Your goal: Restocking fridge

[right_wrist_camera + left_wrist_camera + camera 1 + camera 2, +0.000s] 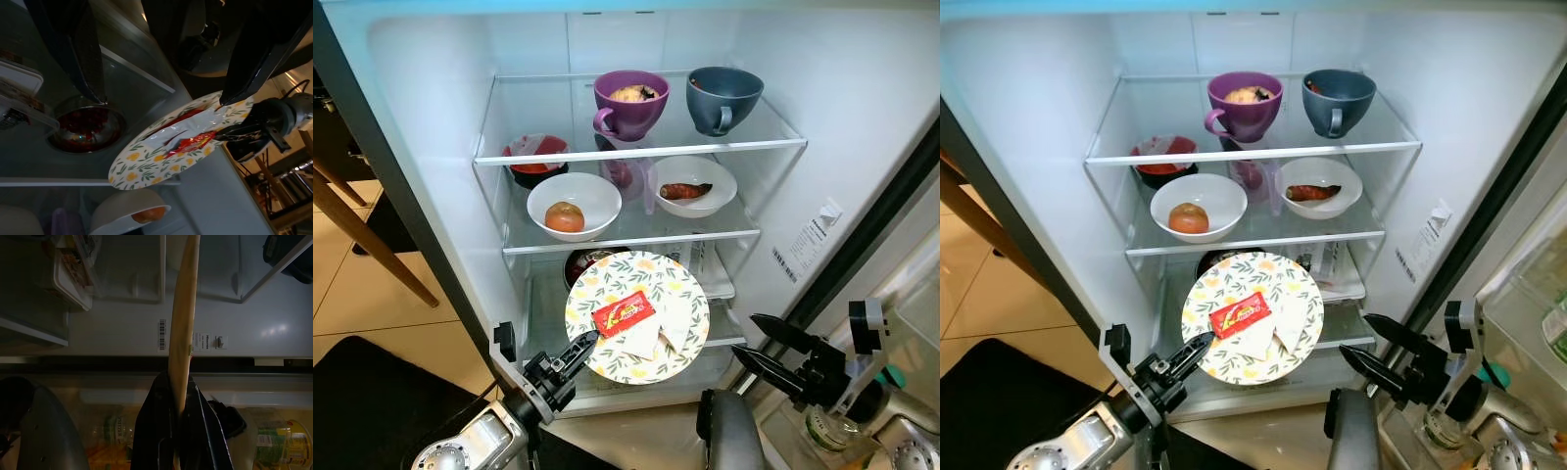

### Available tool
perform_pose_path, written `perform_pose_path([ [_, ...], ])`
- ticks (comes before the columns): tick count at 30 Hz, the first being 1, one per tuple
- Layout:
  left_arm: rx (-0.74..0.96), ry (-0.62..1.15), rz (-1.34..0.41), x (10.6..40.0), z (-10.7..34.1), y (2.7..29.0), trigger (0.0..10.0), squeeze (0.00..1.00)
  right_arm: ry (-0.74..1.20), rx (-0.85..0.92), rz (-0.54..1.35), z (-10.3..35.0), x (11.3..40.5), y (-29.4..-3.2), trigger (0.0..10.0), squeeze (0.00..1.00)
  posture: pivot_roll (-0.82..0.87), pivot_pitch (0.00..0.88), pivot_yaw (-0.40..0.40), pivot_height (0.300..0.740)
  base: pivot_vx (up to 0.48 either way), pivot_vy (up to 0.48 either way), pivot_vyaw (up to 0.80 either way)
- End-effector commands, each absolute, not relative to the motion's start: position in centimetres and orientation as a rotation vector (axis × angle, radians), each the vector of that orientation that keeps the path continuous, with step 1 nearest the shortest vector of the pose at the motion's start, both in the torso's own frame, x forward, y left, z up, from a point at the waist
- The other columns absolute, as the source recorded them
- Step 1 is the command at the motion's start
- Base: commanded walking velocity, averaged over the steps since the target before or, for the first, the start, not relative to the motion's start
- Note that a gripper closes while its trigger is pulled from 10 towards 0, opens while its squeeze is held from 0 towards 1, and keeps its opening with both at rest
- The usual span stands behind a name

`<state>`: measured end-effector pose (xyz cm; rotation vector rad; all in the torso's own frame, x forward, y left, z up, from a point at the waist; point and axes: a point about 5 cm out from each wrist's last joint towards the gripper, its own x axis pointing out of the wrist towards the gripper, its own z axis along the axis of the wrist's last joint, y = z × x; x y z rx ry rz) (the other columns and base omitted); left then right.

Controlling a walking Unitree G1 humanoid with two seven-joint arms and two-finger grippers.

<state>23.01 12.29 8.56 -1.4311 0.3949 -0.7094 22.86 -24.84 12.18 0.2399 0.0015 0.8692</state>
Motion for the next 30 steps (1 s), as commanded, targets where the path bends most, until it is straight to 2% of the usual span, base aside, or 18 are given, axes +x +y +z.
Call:
perform_pose_path([
  [1,-1.477,0.36,-0.735,23.1,9.1,11.4,10.0,0.0,-0.08,0.218,0.846,13.7,22.9,-25.6,10.0,0.0,-0.05,0.114,0.015,0.375,0.0,0.0,0.0],
  [15,-1.49,0.346,-0.755,23.6,9.9,10.7,10.0,0.0,-0.065,0.271,0.887,12.5,22.8,-23.5,10.0,0.0,-0.06,0.112,0.022,0.375,0.0,0.0,0.0],
  [23,-1.499,0.344,-0.749,23.7,9.8,10.7,10.0,0.0,-0.016,0.305,1.068,12.2,22.2,-20.5,10.0,0.0,-0.06,0.113,0.018,0.375,0.0,0.0,0.0],
  [30,-1.501,0.345,-0.747,23.7,9.8,10.6,10.0,0.0,0.07,0.246,1.094,10.8,22.1,-19.5,10.0,0.0,-0.06,0.112,0.015,0.375,0.0,0.0,0.0],
])
